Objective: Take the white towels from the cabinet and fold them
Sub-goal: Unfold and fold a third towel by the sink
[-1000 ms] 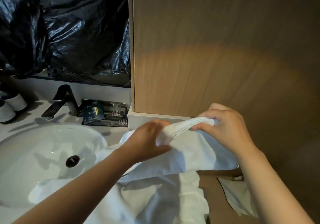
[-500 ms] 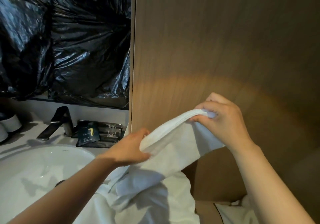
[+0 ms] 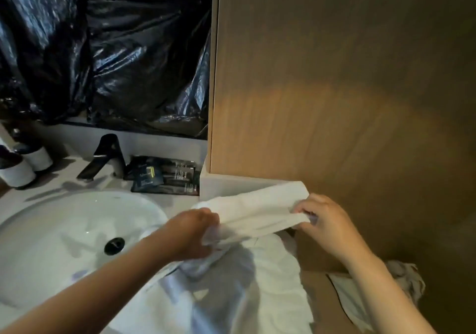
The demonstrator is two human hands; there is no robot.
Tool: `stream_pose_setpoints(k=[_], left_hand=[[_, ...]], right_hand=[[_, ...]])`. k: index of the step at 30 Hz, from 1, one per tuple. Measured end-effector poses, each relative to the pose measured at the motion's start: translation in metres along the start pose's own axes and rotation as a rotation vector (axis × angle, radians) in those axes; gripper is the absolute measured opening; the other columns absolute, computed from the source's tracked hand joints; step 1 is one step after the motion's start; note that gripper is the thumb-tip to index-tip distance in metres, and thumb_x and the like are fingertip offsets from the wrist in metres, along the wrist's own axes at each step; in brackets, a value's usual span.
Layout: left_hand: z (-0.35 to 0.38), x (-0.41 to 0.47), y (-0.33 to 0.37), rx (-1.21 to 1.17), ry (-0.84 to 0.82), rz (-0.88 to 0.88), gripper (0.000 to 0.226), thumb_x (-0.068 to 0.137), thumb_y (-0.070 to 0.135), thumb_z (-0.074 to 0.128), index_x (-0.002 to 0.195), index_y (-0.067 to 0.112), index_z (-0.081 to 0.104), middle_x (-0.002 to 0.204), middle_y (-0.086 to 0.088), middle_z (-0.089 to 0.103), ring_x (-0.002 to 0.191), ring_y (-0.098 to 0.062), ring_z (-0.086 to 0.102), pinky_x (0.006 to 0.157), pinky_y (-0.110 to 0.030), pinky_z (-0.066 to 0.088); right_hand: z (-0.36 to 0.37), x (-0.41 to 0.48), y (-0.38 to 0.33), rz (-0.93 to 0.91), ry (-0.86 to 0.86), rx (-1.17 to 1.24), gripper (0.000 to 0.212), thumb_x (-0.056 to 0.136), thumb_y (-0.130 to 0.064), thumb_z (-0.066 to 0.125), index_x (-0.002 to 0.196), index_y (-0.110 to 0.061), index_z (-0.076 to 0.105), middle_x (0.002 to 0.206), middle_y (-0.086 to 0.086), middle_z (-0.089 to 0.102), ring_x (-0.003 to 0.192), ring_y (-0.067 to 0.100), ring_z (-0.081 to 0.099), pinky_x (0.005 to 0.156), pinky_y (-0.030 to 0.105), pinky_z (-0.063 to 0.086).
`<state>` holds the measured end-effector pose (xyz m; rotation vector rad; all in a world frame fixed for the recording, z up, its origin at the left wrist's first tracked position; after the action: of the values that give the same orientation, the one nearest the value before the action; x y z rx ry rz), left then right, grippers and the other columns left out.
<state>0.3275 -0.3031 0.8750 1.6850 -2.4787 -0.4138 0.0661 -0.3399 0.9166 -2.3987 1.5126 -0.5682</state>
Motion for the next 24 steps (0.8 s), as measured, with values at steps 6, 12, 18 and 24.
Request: stream_pose_setpoints(k=[6, 12, 18, 24], left_hand=[[0.058, -0.027, -0.002, -0.243, 0.006, -0.002, 0.03, 0.076, 0.038, 0.073, 0.101, 0.027, 0.061, 0.094, 0.011, 0.056, 0.082, -0.007, 0.055, 0.064, -0.003, 0.034], [0.051, -0.059, -0.004, -0.056, 0.188, 0.114, 0.051, 0.06, 0.023, 0.081, 0.105, 0.013, 0.059, 0.102, -0.004, 0.054, 0.086, -0.024, 0.053, 0.072, -0.033, 0.049], [0.061, -0.087, -0.026, -0.127, 0.222, -0.018, 0.048, 0.06, 0.009, 0.076, 0.099, 0.017, 0.049, 0.09, 0.004, 0.047, 0.068, -0.023, 0.051, 0.056, -0.035, 0.049], [0.037, -0.088, -0.028, -0.211, 0.339, -0.009, 0.03, 0.066, -0.009, 0.065, 0.088, 0.01, 0.057, 0.078, 0.003, 0.058, 0.064, -0.024, 0.056, 0.055, -0.029, 0.047]], right_hand=[[0.079, -0.062, 0.03, 0.278, -0.349, 0.064, 0.024, 0.072, -0.024, 0.08, 0.088, -0.025, 0.062, 0.09, -0.004, 0.058, 0.085, 0.016, 0.054, 0.072, 0.026, 0.042], [0.079, -0.058, -0.007, 0.078, -0.198, 0.046, 0.044, 0.077, -0.037, 0.078, 0.116, -0.029, 0.06, 0.111, -0.012, 0.052, 0.105, 0.008, 0.045, 0.087, 0.024, 0.041], [0.113, -0.059, -0.042, -0.097, -0.195, -0.019, 0.026, 0.085, -0.026, 0.069, 0.11, -0.02, 0.065, 0.108, -0.006, 0.059, 0.104, 0.017, 0.052, 0.092, 0.029, 0.039], [0.087, -0.042, -0.037, -0.104, -0.091, 0.056, 0.013, 0.094, -0.016, 0.063, 0.102, -0.016, 0.074, 0.101, -0.003, 0.07, 0.095, 0.019, 0.063, 0.084, 0.035, 0.047]])
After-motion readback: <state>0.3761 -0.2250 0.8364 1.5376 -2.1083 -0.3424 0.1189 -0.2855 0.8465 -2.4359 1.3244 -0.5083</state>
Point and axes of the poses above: each hand's wrist, its own x-axis towards the middle knuckle, its own z-axis out of the palm, y = z × x, the point moved 6 cm from there along x, towards the middle knuckle
